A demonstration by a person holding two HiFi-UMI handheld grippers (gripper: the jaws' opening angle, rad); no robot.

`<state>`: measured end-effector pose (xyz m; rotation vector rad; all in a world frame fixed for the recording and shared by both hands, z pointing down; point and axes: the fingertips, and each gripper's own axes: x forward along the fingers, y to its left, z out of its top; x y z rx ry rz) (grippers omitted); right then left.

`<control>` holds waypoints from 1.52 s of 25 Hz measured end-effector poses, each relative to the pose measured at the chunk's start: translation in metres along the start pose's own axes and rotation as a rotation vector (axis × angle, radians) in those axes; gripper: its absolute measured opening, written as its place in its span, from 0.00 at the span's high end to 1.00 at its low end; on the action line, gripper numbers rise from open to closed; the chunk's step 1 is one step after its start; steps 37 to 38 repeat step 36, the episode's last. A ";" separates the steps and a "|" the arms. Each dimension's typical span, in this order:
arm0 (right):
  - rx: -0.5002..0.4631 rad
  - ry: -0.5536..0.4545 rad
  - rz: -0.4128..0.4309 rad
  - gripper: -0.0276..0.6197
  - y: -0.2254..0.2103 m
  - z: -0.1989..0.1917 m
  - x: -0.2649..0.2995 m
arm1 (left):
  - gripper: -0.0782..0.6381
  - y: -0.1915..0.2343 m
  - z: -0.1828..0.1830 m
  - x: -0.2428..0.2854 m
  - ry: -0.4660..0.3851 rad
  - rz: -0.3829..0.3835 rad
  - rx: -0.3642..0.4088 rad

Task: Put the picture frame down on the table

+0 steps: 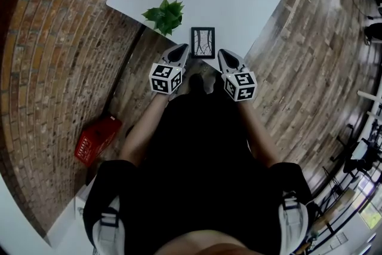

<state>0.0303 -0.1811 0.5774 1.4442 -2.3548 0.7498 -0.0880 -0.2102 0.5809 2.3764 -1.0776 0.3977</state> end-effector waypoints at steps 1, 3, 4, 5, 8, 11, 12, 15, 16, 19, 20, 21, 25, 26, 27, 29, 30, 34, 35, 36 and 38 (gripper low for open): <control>-0.003 -0.001 -0.002 0.96 -0.001 0.000 -0.001 | 0.85 -0.001 0.001 0.000 -0.001 -0.003 0.002; -0.005 -0.001 -0.008 0.96 -0.002 0.001 -0.001 | 0.85 -0.002 0.002 0.000 -0.005 -0.009 -0.003; -0.004 -0.003 -0.011 0.96 -0.002 0.001 -0.001 | 0.85 -0.001 0.002 0.000 -0.006 -0.011 -0.009; -0.003 -0.005 -0.015 0.96 -0.003 0.002 -0.001 | 0.85 0.000 0.002 -0.001 -0.005 -0.011 -0.014; 0.004 -0.013 -0.023 0.96 -0.003 0.005 0.002 | 0.85 0.002 0.000 -0.001 0.002 -0.007 -0.016; 0.009 -0.009 -0.020 0.96 -0.003 0.006 0.005 | 0.85 0.003 -0.001 -0.001 0.004 -0.008 -0.021; 0.008 -0.002 -0.018 0.96 -0.004 0.005 0.006 | 0.85 0.003 -0.001 -0.001 0.004 -0.008 -0.022; 0.021 0.024 -0.022 0.96 -0.009 -0.002 0.008 | 0.85 0.002 -0.002 0.001 0.006 -0.010 -0.019; 0.026 0.028 -0.026 0.96 -0.011 -0.004 0.008 | 0.85 0.002 -0.002 0.001 0.005 -0.011 -0.020; 0.036 0.034 -0.031 0.96 -0.015 -0.006 0.008 | 0.85 0.002 -0.002 0.002 0.007 -0.014 -0.015; 0.039 0.036 -0.033 0.96 -0.016 -0.007 0.009 | 0.85 0.002 -0.002 0.002 0.009 -0.014 -0.016; 0.044 0.038 -0.036 0.96 -0.019 -0.007 0.009 | 0.85 0.002 -0.002 0.003 0.010 -0.014 -0.018; 0.058 0.040 -0.050 0.96 -0.027 -0.008 0.010 | 0.85 0.004 -0.001 0.004 0.009 -0.012 -0.024; 0.058 0.040 -0.052 0.96 -0.028 -0.008 0.011 | 0.85 0.005 -0.001 0.004 0.009 -0.011 -0.025; 0.058 0.039 -0.053 0.96 -0.029 -0.007 0.011 | 0.85 0.006 0.000 0.005 0.007 -0.010 -0.028; 0.063 0.038 -0.056 0.96 -0.032 -0.007 0.011 | 0.85 0.008 0.000 0.005 0.004 -0.006 -0.040; 0.069 0.038 -0.058 0.96 -0.033 -0.008 0.011 | 0.85 0.009 -0.001 0.005 0.004 -0.004 -0.049; 0.078 0.038 -0.060 0.96 -0.036 -0.008 0.012 | 0.85 0.015 -0.005 0.006 0.015 0.008 -0.066; 0.077 0.039 -0.059 0.96 -0.036 -0.008 0.012 | 0.85 0.016 -0.006 0.006 0.017 0.010 -0.068; 0.076 0.040 -0.058 0.96 -0.037 -0.008 0.013 | 0.85 0.017 -0.007 0.005 0.018 0.013 -0.070; 0.076 0.040 -0.058 0.96 -0.037 -0.008 0.013 | 0.85 0.017 -0.007 0.005 0.018 0.013 -0.070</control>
